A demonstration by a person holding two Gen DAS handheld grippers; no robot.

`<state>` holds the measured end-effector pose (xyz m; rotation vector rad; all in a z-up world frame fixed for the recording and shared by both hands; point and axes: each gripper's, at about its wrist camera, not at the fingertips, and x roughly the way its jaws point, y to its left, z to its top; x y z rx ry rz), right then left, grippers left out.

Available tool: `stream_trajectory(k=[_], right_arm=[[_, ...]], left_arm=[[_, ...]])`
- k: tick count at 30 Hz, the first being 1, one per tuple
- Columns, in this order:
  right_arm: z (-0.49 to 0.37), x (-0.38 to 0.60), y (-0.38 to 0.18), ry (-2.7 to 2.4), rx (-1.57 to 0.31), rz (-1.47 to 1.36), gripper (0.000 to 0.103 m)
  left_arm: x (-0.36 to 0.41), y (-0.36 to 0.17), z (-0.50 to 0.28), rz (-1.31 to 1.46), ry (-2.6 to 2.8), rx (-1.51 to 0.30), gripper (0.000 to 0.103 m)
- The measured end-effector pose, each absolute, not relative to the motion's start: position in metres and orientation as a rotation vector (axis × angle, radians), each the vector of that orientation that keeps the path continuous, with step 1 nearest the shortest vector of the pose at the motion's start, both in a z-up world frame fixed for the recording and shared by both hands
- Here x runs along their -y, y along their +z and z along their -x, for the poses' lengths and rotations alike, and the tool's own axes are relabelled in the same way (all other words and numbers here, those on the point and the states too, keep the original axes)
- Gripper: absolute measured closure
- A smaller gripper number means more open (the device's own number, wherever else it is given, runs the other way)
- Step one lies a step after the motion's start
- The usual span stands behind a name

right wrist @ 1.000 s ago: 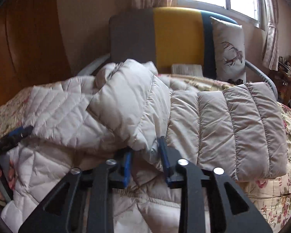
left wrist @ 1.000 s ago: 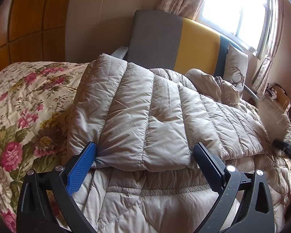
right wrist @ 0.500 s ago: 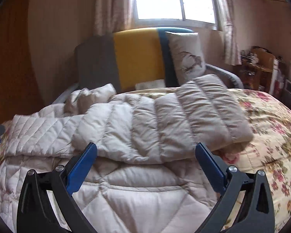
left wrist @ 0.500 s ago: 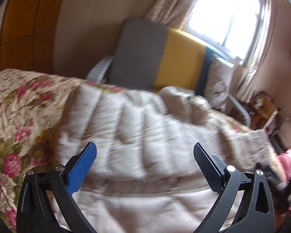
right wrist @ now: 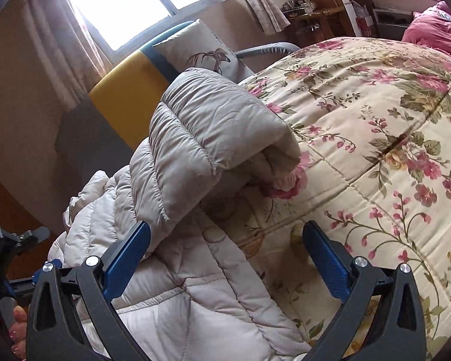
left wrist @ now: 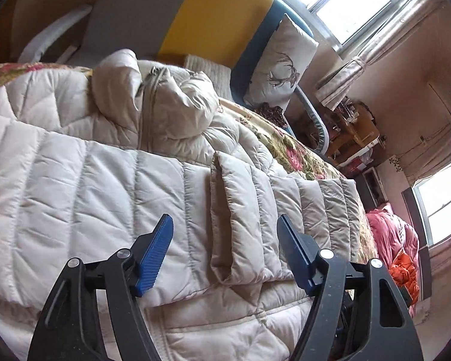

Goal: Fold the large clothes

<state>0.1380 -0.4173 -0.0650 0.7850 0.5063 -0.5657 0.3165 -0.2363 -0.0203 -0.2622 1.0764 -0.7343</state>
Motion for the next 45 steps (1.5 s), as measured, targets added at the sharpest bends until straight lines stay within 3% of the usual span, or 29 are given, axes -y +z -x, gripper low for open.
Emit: stream_trajectory(k=[3,5,7,10,16,21,29,37,45], right_arm=[[-0.138,0.42,-0.067,-0.558,-0.511,-0.799,0.002],[-0.137,0.423,-0.07,-0.553,-0.509,-0.823,0.002],[-0.136,0.424,-0.071,-0.55,-0.498,-0.837,0.002],[-0.135,0.424,-0.072,-0.548,-0.495,-0.839,0.002],[-0.133,0.424,-0.072,-0.546,-0.486,-0.843,0.002],[-0.133,0.423,-0.071,-0.547,-0.484,-0.843,0.002],[-0.133,0.422,-0.07,-0.547,-0.484,-0.845,0.002],[-0.138,0.419,-0.064,-0.567,-0.516,-0.808,0.002],[-0.208,0.427,-0.031,-0.635,-0.689,-0.467,0.002]], left_arm=[[0.256,-0.036,-0.322,0.251,-0.721,-1.125,0.039],[0.267,-0.044,-0.322,0.235,-0.707,-1.142,0.053],[0.275,-0.047,-0.32,0.232,-0.723,-1.155,0.086],[0.276,-0.033,-0.315,0.241,-0.764,-1.12,0.095],[0.24,0.025,-0.317,0.285,-0.772,-0.93,0.095],[0.197,0.041,-0.327,0.293,-0.715,-0.867,0.095],[0.111,-0.001,-0.338,0.373,-0.559,-0.914,0.096],[0.086,-0.053,-0.323,0.29,-0.511,-0.866,0.095],[0.081,-0.07,-0.31,0.285,-0.527,-0.812,0.095]])
